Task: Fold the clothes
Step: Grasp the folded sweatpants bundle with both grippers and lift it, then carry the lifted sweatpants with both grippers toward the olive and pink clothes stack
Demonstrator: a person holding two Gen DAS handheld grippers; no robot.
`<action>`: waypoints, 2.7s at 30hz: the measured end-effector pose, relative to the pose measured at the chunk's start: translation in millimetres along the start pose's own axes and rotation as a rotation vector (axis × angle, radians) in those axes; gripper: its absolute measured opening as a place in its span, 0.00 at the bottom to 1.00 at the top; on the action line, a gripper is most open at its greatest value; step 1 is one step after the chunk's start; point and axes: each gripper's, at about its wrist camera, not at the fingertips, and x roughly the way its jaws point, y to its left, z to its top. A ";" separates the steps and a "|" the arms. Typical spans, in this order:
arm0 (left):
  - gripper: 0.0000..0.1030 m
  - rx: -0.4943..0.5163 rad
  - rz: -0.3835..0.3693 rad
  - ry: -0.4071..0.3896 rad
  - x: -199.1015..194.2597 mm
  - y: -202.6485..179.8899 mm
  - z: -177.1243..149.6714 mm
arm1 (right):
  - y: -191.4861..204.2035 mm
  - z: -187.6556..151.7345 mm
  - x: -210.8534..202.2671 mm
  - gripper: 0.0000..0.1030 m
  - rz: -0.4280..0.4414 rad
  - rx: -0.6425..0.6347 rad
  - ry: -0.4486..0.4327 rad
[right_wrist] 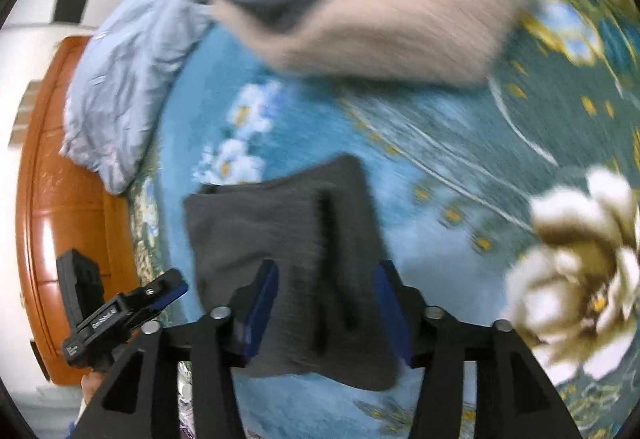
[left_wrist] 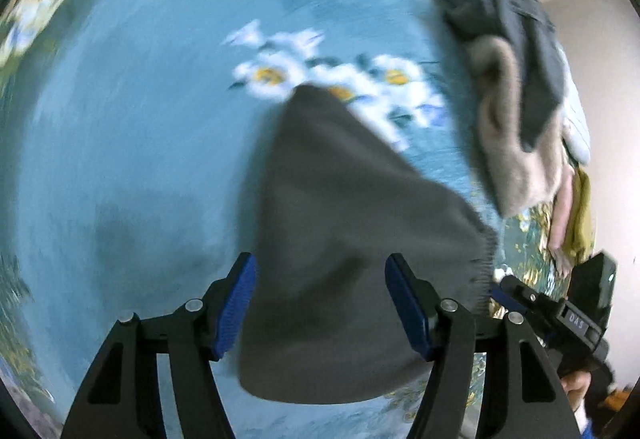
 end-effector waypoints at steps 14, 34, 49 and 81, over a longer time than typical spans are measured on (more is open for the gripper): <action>0.88 -0.177 -0.199 0.131 57.3 37.6 -2.1 | -20.3 1.3 57.3 0.98 0.181 0.060 0.088; 0.80 -0.126 -0.119 0.083 44.2 2.3 -2.1 | -12.0 8.0 59.0 0.74 0.203 -0.028 0.162; 0.49 -0.062 -0.162 0.022 27.2 8.4 -17.6 | 16.9 -8.5 28.2 0.46 0.190 -0.089 0.104; 0.40 0.531 -0.494 -0.201 -197.3 -333.8 -104.7 | 24.6 -111.3 -395.6 0.45 0.258 -0.100 -0.539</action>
